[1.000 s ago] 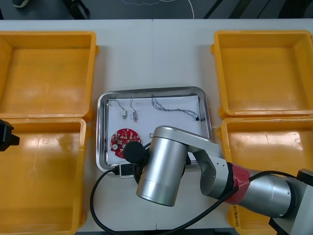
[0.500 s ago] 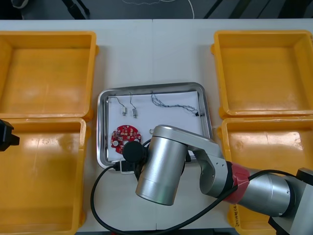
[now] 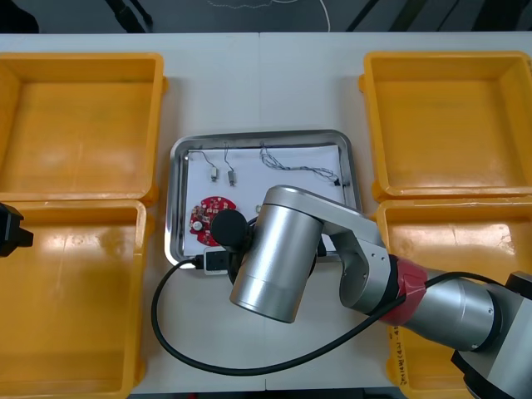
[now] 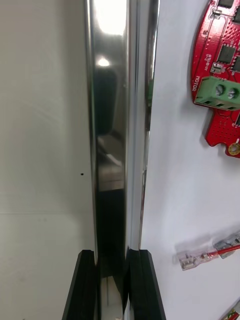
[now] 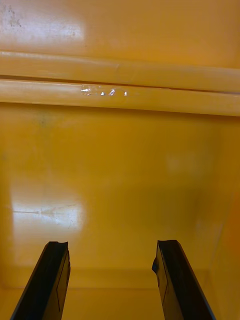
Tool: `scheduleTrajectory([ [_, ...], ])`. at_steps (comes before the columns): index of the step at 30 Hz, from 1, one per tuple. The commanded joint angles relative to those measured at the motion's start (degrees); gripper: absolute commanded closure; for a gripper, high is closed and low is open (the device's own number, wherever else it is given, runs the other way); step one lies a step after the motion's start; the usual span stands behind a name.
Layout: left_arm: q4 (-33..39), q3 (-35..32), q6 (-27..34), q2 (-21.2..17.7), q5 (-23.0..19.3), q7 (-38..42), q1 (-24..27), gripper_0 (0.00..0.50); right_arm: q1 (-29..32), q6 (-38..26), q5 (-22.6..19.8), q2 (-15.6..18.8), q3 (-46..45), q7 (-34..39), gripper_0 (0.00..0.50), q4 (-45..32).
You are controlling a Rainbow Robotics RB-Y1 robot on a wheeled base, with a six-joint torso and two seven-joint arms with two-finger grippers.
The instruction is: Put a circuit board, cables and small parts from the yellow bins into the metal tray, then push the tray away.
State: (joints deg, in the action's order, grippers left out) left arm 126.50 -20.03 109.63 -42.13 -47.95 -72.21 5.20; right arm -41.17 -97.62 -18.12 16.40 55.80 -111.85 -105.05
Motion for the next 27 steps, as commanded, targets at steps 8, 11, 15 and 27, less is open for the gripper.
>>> scheduleTrajectory([
  [8, 1.8, -0.2, 0.4, -1.8, -0.4, -5.0, -0.6, 0.000, -4.5, -0.5, -1.7, -0.6, -3.2, -2.6, 0.500, 1.2],
  [11, 1.8, -0.2, 0.4, -1.8, -0.4, -5.0, -0.6, 0.000, -5.4, 0.5, -2.5, -0.6, -3.8, -2.8, 0.500, 2.6],
  [15, 1.8, -0.2, 0.4, -1.8, -0.4, -5.0, -0.6, 0.000, -6.6, 1.9, -3.4, -0.8, -4.5, -3.3, 0.500, 4.7],
  [27, 1.8, -0.2, 0.4, -1.8, -0.4, -5.0, -0.6, 0.000, -10.1, 4.8, -4.6, -1.4, -5.3, -4.2, 0.500, 9.9],
])
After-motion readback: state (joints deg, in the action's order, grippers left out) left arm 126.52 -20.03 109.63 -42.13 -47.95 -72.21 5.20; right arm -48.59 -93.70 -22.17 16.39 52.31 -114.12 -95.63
